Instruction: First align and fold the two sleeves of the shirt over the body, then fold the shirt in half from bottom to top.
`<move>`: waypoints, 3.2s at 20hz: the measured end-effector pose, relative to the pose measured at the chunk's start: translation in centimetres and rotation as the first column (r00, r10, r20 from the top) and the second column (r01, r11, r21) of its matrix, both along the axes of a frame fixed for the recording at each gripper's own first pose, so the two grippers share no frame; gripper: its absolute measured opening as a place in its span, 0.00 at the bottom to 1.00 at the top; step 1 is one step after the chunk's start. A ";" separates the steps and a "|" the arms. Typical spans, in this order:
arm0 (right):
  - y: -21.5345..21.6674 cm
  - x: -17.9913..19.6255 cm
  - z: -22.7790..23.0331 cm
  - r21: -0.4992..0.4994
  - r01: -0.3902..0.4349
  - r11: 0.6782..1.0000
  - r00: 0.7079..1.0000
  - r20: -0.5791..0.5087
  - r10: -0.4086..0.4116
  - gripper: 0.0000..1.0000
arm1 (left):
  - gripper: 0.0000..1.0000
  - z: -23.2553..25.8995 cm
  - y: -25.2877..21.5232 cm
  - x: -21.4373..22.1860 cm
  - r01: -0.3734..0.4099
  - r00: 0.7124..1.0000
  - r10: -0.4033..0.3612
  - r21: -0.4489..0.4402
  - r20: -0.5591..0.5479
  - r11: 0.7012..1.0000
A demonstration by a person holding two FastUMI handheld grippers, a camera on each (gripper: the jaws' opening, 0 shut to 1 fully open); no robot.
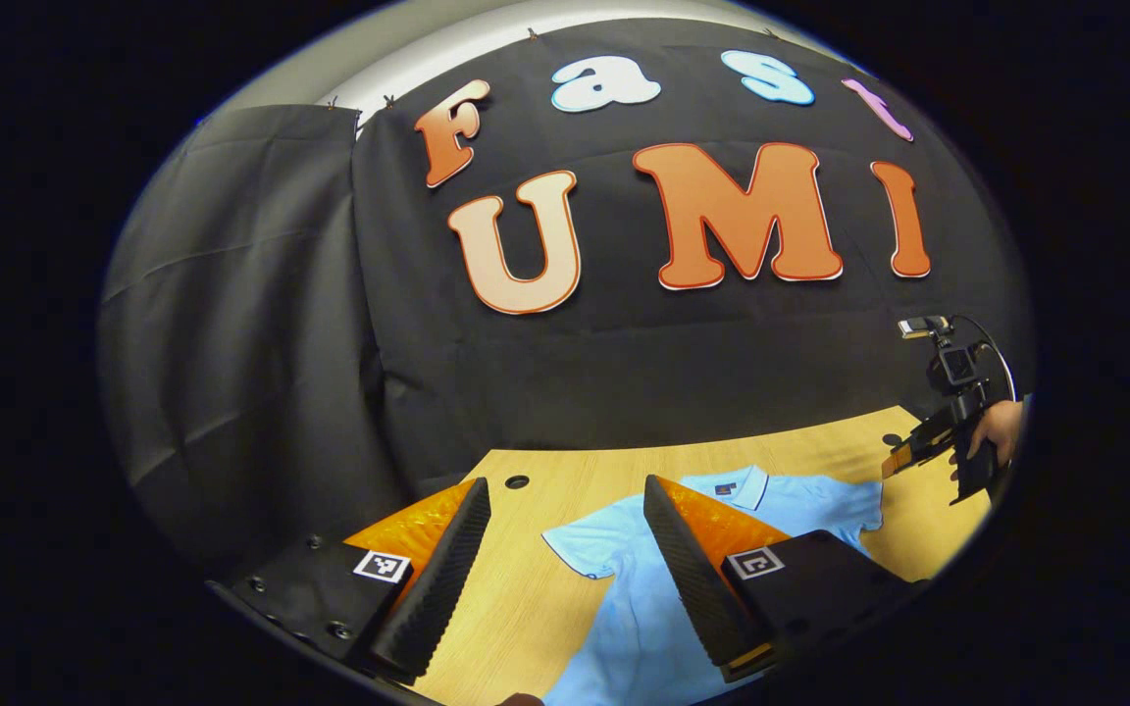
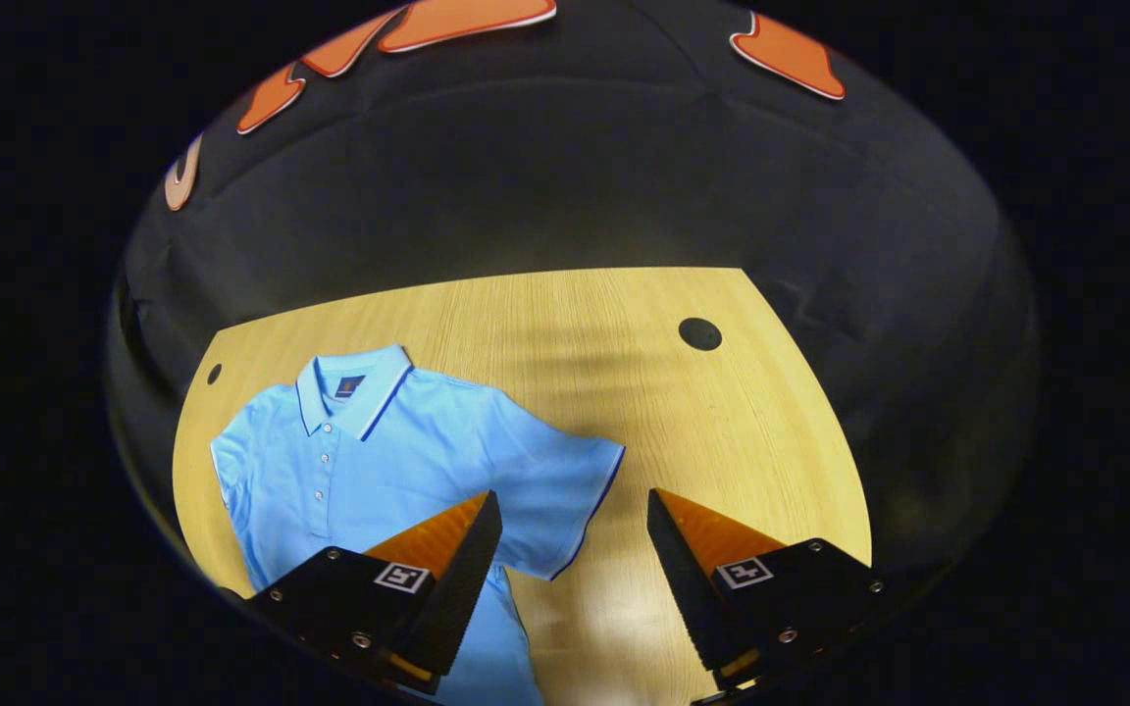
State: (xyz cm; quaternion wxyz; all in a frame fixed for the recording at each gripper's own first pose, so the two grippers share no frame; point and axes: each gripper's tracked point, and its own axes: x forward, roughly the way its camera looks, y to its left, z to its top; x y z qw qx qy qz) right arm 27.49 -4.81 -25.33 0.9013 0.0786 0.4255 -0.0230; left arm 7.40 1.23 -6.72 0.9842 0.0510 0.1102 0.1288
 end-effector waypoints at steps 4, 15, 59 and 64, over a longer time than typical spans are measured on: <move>0.2 0.7 -2.7 0.031 -0.001 1.000 0.993 -0.114 0.004 0.84 | 1.00 -0.3 -0.1 0.0 -0.005 1.000 0.005 0.012 -0.017 1.000; 1.0 1.6 -9.1 0.054 0.055 0.997 0.952 -0.304 -0.036 0.67 | 1.00 -0.8 0.3 -0.2 -0.026 0.999 0.027 0.031 -0.047 0.999; 11.4 -3.5 7.7 0.216 -0.038 0.976 0.992 0.125 0.010 0.85 | 0.99 -12.5 7.2 10.7 0.100 0.896 -0.292 -0.486 -0.336 0.868; 10.8 -8.0 9.5 0.162 0.039 0.986 0.980 0.186 -0.069 0.99 | 1.00 -18.2 7.6 14.1 0.029 0.787 -0.378 -0.582 -0.488 0.813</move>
